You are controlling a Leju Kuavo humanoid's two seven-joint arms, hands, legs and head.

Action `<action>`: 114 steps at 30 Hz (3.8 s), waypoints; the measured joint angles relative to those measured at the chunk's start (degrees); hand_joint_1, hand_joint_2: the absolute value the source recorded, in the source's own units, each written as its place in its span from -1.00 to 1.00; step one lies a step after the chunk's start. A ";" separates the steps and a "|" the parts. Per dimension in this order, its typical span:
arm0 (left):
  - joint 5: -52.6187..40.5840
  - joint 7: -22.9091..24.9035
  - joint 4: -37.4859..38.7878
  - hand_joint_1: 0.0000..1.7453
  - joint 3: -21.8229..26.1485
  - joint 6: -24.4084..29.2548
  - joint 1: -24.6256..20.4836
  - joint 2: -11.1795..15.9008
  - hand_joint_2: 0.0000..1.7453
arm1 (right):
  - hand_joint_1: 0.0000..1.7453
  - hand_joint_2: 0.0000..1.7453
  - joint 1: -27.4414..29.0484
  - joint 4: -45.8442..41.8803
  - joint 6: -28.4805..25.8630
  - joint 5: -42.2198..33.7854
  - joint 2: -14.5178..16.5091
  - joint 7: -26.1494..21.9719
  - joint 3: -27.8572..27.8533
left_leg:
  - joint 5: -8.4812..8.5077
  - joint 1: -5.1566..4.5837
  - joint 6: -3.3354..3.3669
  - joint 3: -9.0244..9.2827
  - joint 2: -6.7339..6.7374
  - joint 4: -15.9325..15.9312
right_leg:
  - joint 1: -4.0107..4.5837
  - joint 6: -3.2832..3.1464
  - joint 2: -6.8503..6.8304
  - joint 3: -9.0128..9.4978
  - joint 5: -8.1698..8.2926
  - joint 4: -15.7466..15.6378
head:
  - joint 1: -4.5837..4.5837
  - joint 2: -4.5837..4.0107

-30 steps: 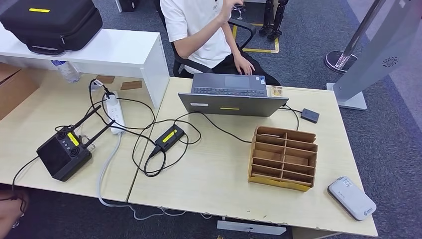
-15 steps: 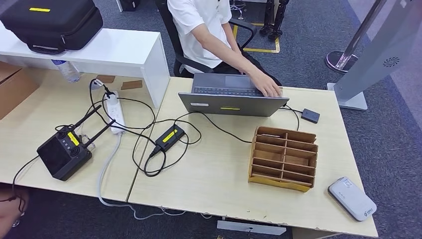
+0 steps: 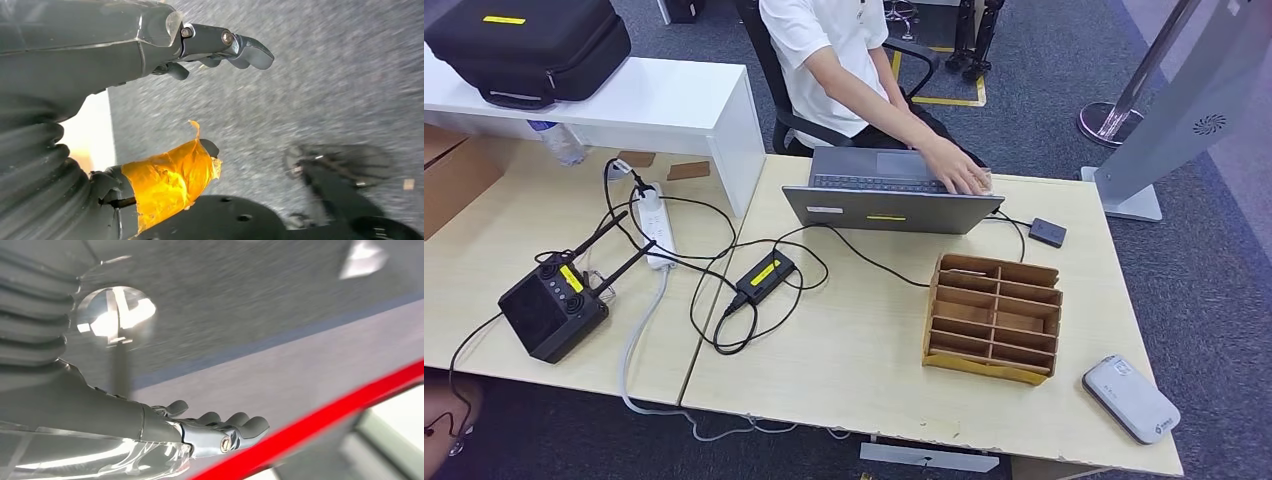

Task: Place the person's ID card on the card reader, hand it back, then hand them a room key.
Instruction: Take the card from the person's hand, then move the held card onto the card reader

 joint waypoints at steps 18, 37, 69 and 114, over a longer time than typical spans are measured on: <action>0.89 -3.21 0.02 -1.00 -0.54 -10.46 -0.32 -1.57 1.00 | -1.00 1.00 3.26 -47.05 -17.38 -18.66 -2.59 14.48 56.39 | 0.22 0.05 -0.07 -0.10 -0.23 -0.07 | 0.04 -0.05 -0.12 -0.09 0.04 0.13 | -0.01 0.00; 1.95 -1.68 0.02 -1.00 0.97 -16.21 -0.83 -1.56 1.00 | -1.00 1.00 -4.34 -47.71 -29.93 -2.50 -0.12 14.88 74.27 | 0.22 0.05 -0.08 -0.15 -0.33 -0.08 | 0.04 -0.05 -0.19 -0.10 0.03 0.14 | -0.01 0.00; -0.62 0.30 0.02 -1.00 0.99 -18.83 -1.29 -1.39 1.00 | -1.00 1.00 -19.98 -31.81 -42.65 14.10 12.99 20.47 89.67 | 0.31 0.07 -0.15 -0.13 -0.48 -0.08 | 0.04 -0.05 -0.29 -0.07 0.04 0.18 | 0.00 0.00; -3.23 -1.09 0.02 -1.00 0.82 -16.08 -1.24 -1.46 1.00 | 1.00 1.00 -8.65 -38.21 -46.61 9.59 13.02 18.10 84.71 | 0.28 0.08 -0.15 -0.13 -0.53 -0.08 | 0.04 -0.06 -0.35 -0.10 0.00 0.12 | 0.00 0.00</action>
